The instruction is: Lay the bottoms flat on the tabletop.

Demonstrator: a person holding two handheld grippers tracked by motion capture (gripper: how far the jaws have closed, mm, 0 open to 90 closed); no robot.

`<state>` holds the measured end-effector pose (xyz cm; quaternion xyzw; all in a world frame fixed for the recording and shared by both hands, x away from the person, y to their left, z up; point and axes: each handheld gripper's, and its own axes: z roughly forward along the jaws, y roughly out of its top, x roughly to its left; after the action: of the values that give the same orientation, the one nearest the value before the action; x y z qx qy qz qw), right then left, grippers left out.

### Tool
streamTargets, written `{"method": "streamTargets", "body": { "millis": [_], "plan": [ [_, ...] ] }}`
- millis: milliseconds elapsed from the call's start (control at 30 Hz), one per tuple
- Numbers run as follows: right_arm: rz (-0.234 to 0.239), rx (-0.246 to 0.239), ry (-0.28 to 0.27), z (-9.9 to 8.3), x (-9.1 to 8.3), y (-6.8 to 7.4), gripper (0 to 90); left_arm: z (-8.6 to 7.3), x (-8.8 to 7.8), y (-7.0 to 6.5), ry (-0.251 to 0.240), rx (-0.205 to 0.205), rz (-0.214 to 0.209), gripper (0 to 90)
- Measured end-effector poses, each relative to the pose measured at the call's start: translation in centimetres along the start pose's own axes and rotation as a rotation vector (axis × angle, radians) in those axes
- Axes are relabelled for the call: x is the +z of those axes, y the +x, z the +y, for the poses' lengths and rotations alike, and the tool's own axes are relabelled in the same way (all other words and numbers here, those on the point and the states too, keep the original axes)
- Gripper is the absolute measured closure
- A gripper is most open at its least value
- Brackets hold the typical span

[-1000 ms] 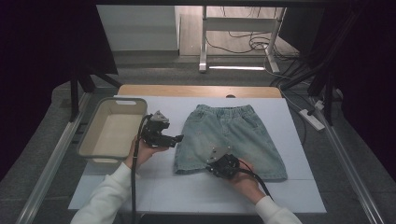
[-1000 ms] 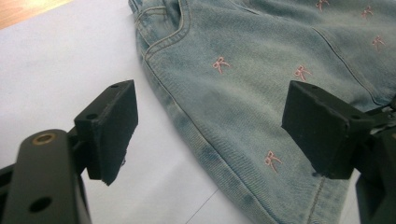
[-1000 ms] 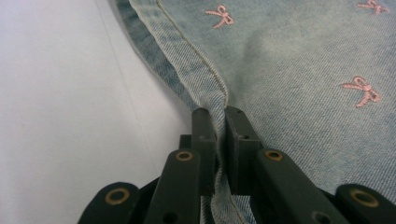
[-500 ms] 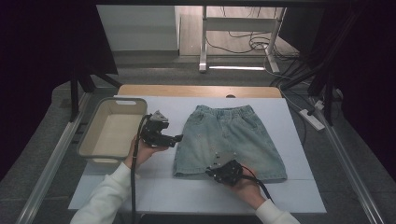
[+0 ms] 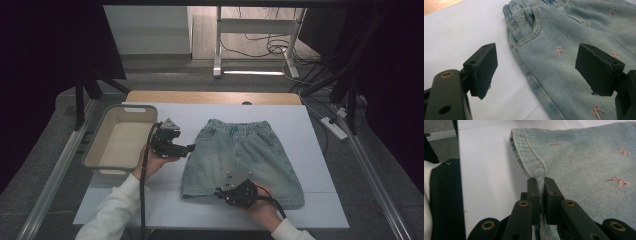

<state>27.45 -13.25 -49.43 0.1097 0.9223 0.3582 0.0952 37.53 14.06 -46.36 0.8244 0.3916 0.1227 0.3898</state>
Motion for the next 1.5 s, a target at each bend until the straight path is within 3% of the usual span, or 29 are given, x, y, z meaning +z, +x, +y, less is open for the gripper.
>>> {"method": "streamTargets", "body": {
  "millis": [267, 733, 967, 1333, 1433, 1500],
  "plan": [
    [0.03, -0.015, 0.01, 0.0, 0.2, 0.9, 84.2, 0.0, 0.0, 0.0, 0.003, -0.002, -0.003, 18.7],
    [0.059, -0.015, -0.049, 0.2, -1.4, 2.1, 84.1, 0.0, 0.0, 0.1, 0.002, -0.001, -0.001, 18.7],
    [0.076, -0.006, -0.042, -0.1, -1.0, 2.0, 84.1, 0.0, 0.1, 0.0, 0.005, 0.0, -0.003, 18.6],
    [0.064, -0.042, -0.03, -0.4, -0.6, 2.1, 82.9, -0.1, 0.1, 0.0, 0.007, -0.004, -0.004, 18.5],
    [0.07, -0.04, -0.041, -0.4, -0.7, 2.0, 78.2, -0.1, 0.1, 0.0, 0.009, -0.004, -0.004, 18.3],
    [0.069, -0.027, -0.058, -0.4, -0.8, 2.0, 66.1, -0.1, 0.1, 0.0, 0.008, -0.004, -0.005, 18.3]
  ]
}}
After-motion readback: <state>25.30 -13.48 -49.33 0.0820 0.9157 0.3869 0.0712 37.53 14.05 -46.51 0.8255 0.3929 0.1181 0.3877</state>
